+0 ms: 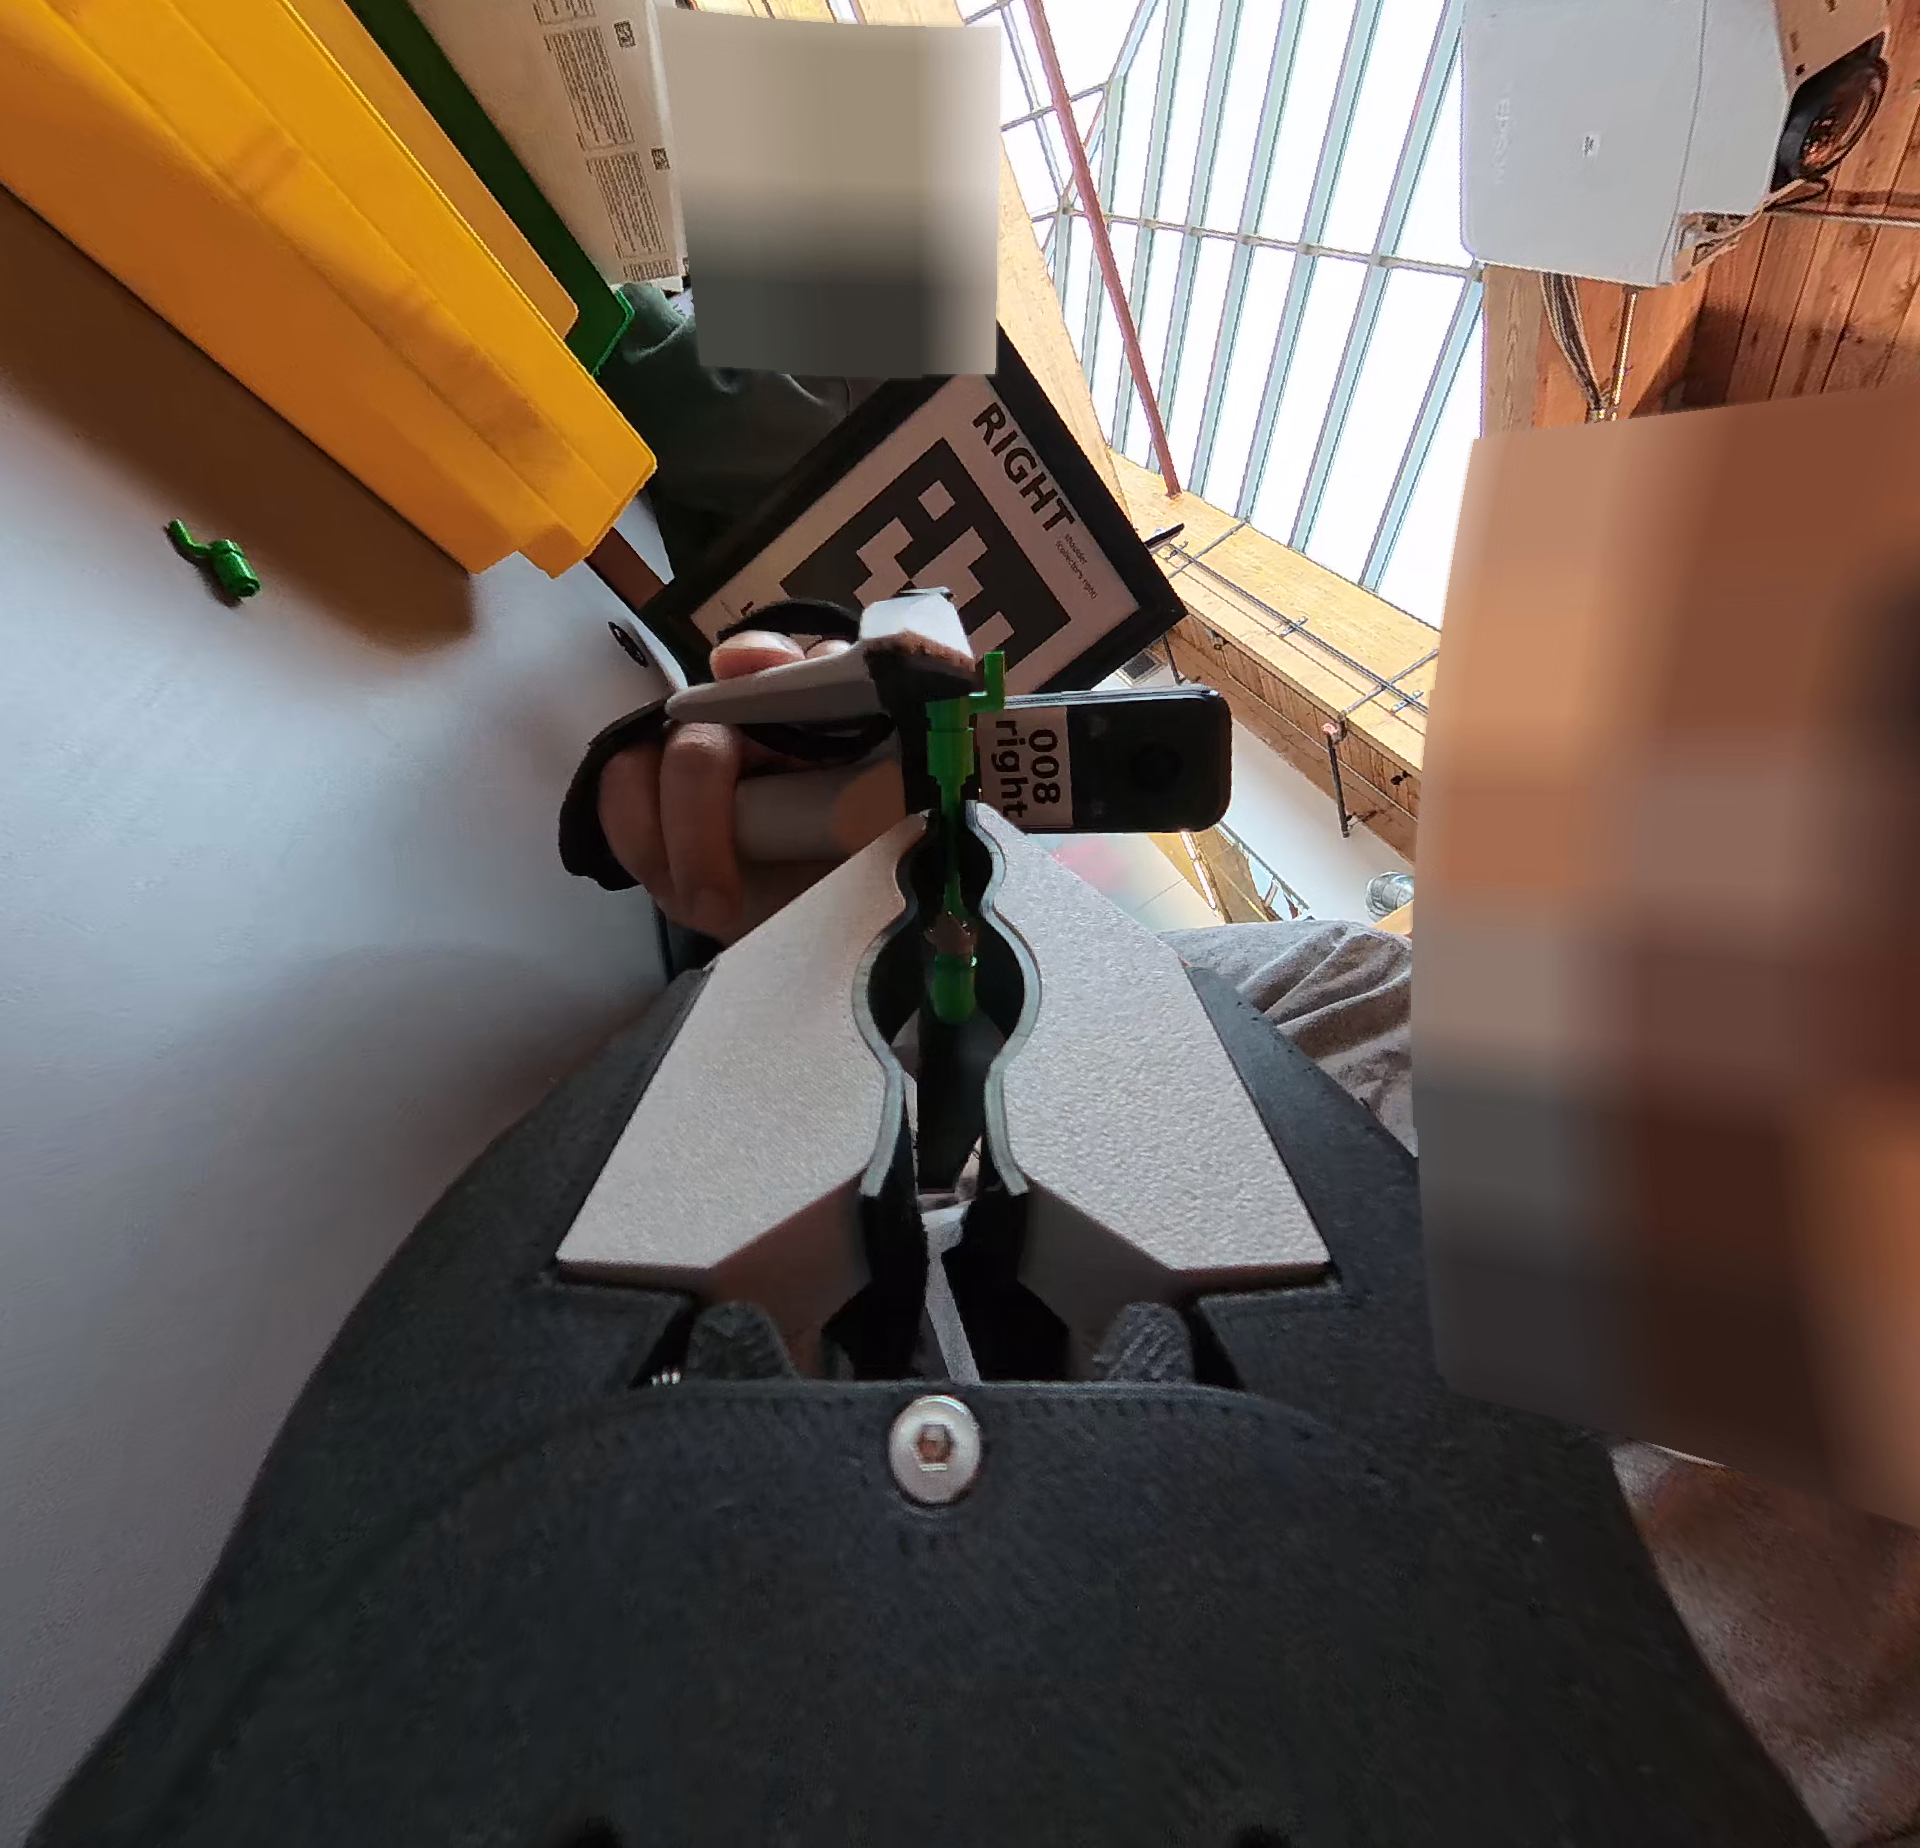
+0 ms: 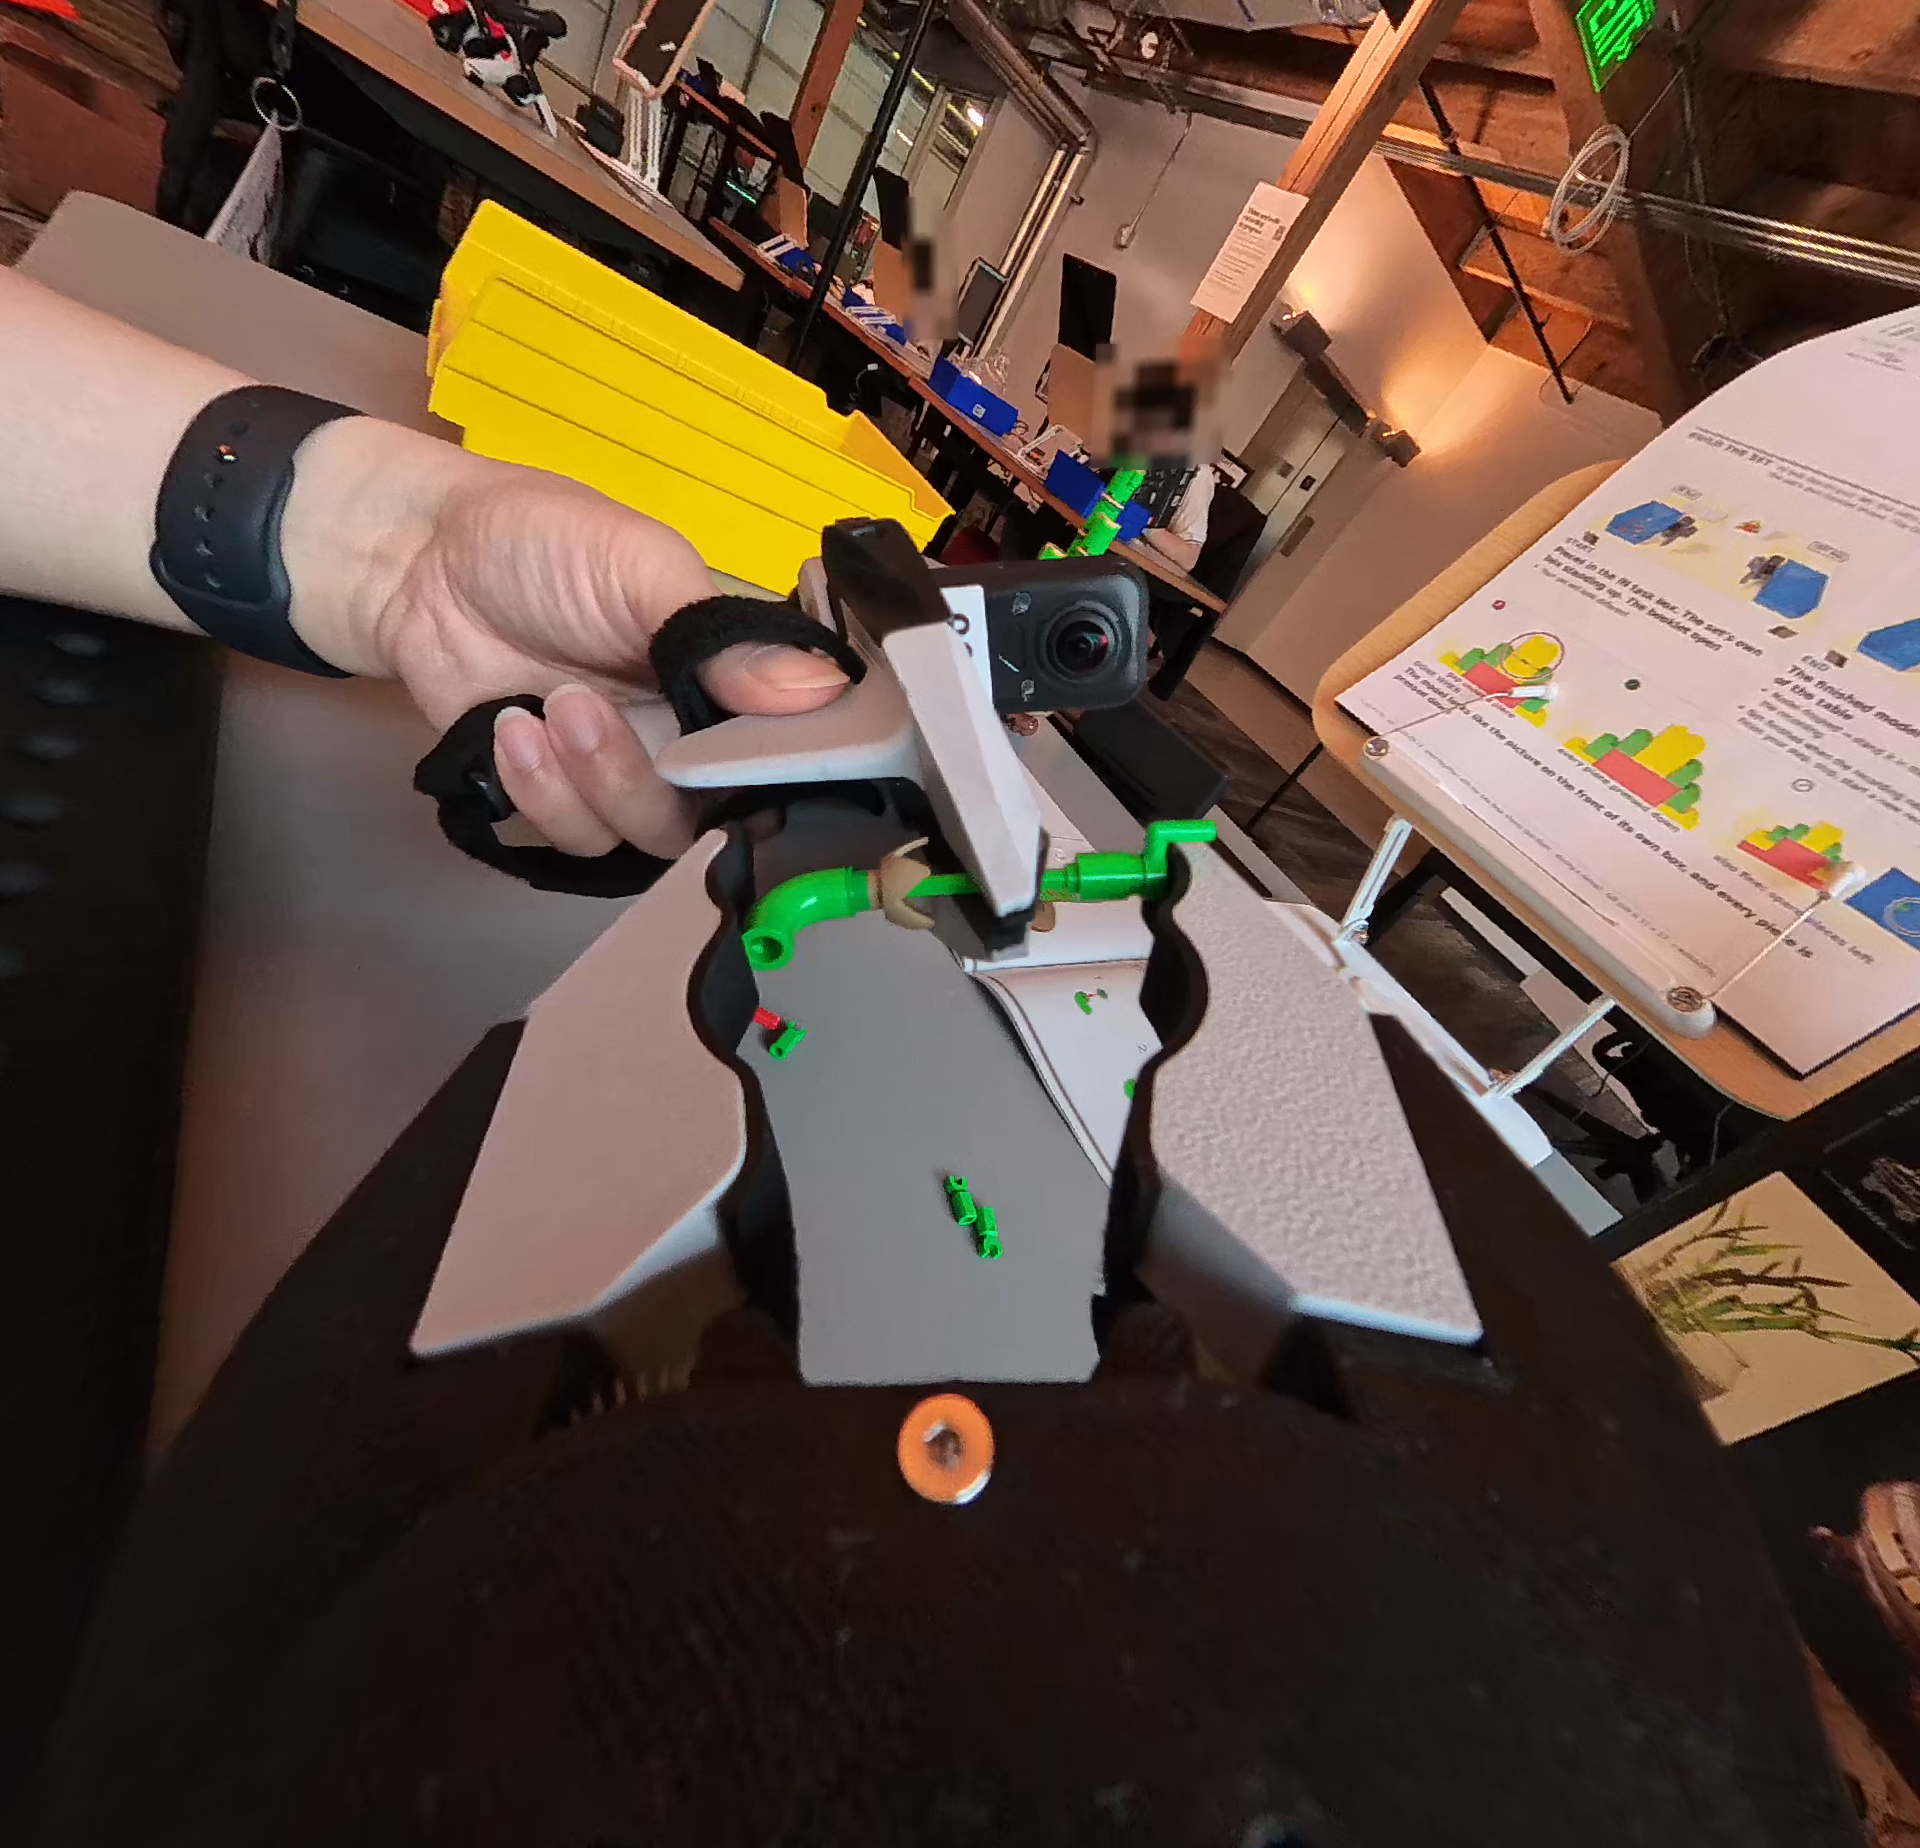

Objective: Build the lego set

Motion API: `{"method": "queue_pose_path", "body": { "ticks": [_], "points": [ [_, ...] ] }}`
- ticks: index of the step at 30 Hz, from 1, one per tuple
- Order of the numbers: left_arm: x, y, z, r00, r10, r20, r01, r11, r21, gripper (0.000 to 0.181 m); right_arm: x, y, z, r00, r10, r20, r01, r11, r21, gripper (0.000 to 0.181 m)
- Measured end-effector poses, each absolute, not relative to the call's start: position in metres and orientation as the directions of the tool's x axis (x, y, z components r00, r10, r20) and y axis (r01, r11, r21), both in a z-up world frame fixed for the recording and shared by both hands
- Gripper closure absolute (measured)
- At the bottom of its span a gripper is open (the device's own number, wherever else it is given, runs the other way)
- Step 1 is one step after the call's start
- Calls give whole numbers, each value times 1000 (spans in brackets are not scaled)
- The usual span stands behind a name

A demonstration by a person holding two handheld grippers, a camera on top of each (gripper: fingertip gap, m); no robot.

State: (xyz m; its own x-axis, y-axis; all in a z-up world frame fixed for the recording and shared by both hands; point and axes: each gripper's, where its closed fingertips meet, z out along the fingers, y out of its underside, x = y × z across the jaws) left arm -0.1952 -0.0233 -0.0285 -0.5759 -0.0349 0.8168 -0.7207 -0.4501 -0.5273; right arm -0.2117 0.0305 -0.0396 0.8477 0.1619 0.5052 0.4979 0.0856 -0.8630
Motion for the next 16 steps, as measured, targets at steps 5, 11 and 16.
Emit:
{"method": "queue_pose_path", "body": {
  "ticks": [5, 11, 16],
  "points": [
    [-195, -22, -29, -573, -35, 819, -722, -453, -524, 181, -211, 32, -41, 843, 153, 516, 511, 71, -856, 107],
    [-195, -22, -31, -569, -43, 821, -724, -448, -525, 181, -211, 32, -43, 847, 167, 505, 502, 61, -863, 108],
    [-193, -20, -31, -563, -54, 825, -720, -457, -522, 181, -212, 34, -43, 885, 198, 422, 417, 67, -906, 106]
  ]
}}
